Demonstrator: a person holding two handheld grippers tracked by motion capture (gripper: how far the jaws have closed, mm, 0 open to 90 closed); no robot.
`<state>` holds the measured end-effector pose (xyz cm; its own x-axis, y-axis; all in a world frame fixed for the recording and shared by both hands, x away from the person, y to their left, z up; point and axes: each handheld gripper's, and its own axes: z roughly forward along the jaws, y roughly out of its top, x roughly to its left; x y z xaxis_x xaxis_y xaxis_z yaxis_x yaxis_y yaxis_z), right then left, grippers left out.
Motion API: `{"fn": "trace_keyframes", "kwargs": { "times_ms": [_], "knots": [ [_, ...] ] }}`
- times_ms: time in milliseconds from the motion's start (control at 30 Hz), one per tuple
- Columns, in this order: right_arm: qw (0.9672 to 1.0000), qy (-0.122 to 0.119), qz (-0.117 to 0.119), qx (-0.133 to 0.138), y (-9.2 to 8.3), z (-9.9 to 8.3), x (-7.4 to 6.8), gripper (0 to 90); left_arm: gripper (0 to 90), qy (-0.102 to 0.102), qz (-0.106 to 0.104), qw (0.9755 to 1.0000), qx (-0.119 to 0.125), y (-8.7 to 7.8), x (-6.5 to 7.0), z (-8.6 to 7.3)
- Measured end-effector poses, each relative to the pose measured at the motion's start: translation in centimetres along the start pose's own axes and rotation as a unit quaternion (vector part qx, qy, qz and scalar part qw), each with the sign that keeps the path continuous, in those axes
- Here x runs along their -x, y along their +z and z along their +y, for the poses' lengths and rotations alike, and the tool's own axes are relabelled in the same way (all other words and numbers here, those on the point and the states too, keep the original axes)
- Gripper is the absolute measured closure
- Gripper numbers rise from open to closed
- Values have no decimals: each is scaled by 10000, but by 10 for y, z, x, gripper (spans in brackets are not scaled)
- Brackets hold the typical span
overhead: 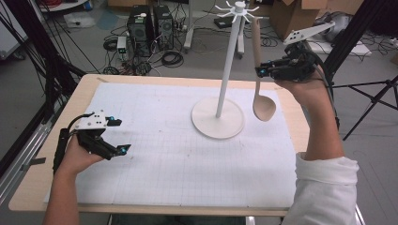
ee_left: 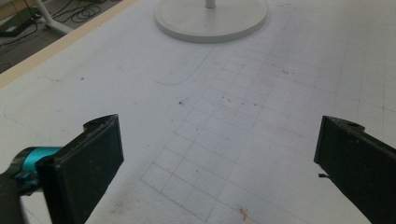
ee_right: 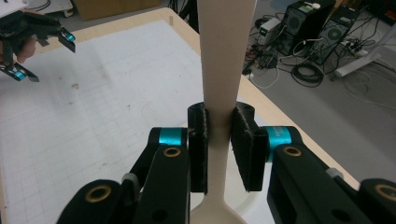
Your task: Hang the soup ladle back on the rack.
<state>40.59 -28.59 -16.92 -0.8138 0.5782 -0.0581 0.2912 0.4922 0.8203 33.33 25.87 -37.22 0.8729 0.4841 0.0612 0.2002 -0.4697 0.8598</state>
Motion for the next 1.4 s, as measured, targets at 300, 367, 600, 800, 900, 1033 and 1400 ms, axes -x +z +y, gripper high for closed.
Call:
{"fn": "trace_keyframes", "kwargs": {
  "times_ms": [300,367,600,800,900,1033,1400],
  "knots": [
    [10000,38,-48,-75,6,4,3,771,17,-18,-10,10000,22,0,0,0],
    [10000,48,-38,-58,7,5,3,771,17,-19,-13,10000,27,0,0,0],
    [9999,109,-66,-78,11,6,6,770,17,-18,-10,10000,24,0,0,0],
    [9998,166,-58,-105,15,6,8,769,17,10,-3,10000,13,-1,0,0],
    [9997,177,-51,-174,17,6,8,766,17,-9,-12,10000,21,-1,0,0],
    [9993,144,-246,-233,18,6,7,721,17,-20,-14,10000,27,0,0,0],
    [9986,90,-432,-289,17,-7,-1,443,17,3,-43,10000,-1,0,0,0]
  ]
}}
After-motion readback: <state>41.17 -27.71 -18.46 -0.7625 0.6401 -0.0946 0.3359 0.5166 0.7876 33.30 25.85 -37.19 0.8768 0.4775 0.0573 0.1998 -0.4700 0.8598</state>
